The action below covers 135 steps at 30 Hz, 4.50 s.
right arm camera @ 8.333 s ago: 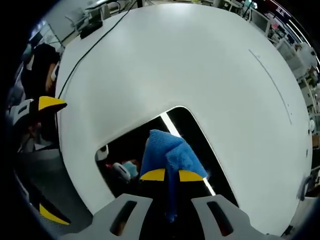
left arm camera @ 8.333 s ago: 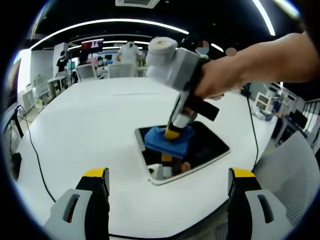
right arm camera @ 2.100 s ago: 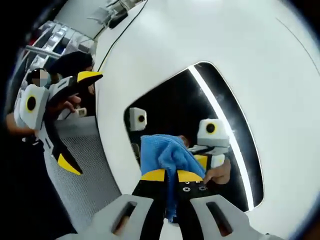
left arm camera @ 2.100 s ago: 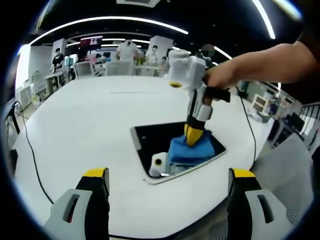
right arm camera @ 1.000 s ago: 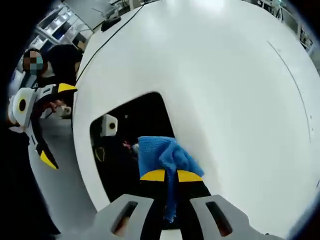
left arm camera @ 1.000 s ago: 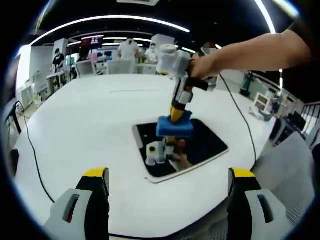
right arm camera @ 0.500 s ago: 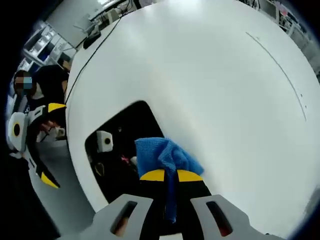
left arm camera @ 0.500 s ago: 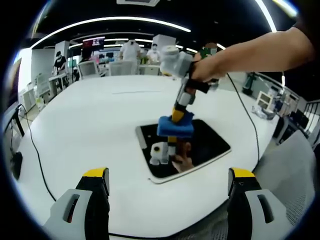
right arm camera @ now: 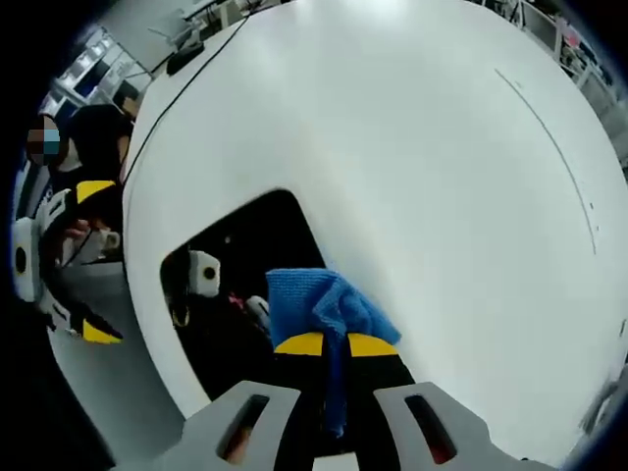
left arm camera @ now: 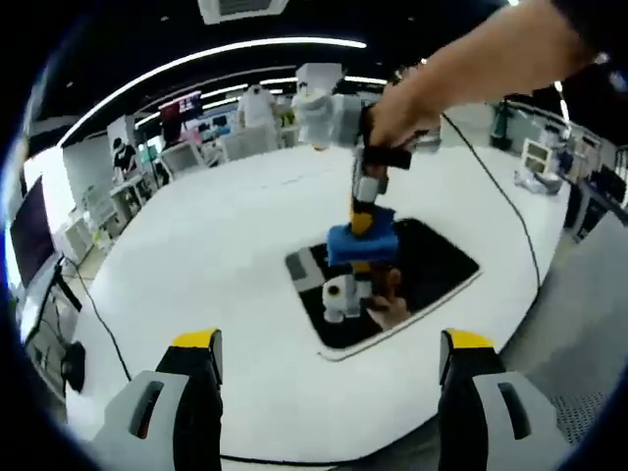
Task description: Wipe the mirror surface with the cleaning cloth until all visible marks leave the cleaned area.
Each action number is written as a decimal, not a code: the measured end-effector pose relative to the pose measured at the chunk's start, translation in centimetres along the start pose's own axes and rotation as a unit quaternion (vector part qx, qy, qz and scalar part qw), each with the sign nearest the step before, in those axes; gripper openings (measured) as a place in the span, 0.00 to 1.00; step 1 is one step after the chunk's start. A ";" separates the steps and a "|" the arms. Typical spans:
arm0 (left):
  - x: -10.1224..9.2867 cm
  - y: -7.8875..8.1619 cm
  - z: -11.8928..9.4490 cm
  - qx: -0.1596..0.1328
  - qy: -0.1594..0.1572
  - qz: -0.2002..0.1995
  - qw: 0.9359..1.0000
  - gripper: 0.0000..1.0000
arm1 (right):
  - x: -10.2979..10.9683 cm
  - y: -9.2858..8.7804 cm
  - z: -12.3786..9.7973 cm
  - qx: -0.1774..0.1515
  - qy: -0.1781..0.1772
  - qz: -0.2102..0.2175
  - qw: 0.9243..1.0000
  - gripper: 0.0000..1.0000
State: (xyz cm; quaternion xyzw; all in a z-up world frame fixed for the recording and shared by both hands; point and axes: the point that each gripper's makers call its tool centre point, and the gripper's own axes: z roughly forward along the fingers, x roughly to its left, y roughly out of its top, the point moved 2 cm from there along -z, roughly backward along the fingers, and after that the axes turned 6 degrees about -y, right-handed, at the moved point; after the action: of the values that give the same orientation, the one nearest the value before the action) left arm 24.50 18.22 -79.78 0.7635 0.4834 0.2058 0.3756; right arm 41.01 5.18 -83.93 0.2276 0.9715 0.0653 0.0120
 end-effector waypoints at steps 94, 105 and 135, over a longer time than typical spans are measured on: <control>-1.6 2.4 -0.3 -0.100 -0.083 -0.060 0.990 0.99 | -1.2 -4.6 -0.1 -0.054 -0.139 0.024 0.988 0.00; -1.7 2.4 -0.3 -0.099 -0.085 -0.061 0.990 0.99 | 0.5 -5.5 0.1 -0.047 -0.116 0.034 0.991 0.00; -1.9 2.4 -0.4 -0.100 -0.089 -0.074 0.988 0.99 | 8.2 -8.6 -1.3 -0.039 -0.078 0.036 0.996 0.00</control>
State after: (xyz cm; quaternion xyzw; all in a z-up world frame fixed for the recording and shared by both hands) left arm 24.80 16.08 -77.56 0.6993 0.4800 0.1558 0.5062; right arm 29.83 1.05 -83.74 0.2666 0.9554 0.0859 0.0941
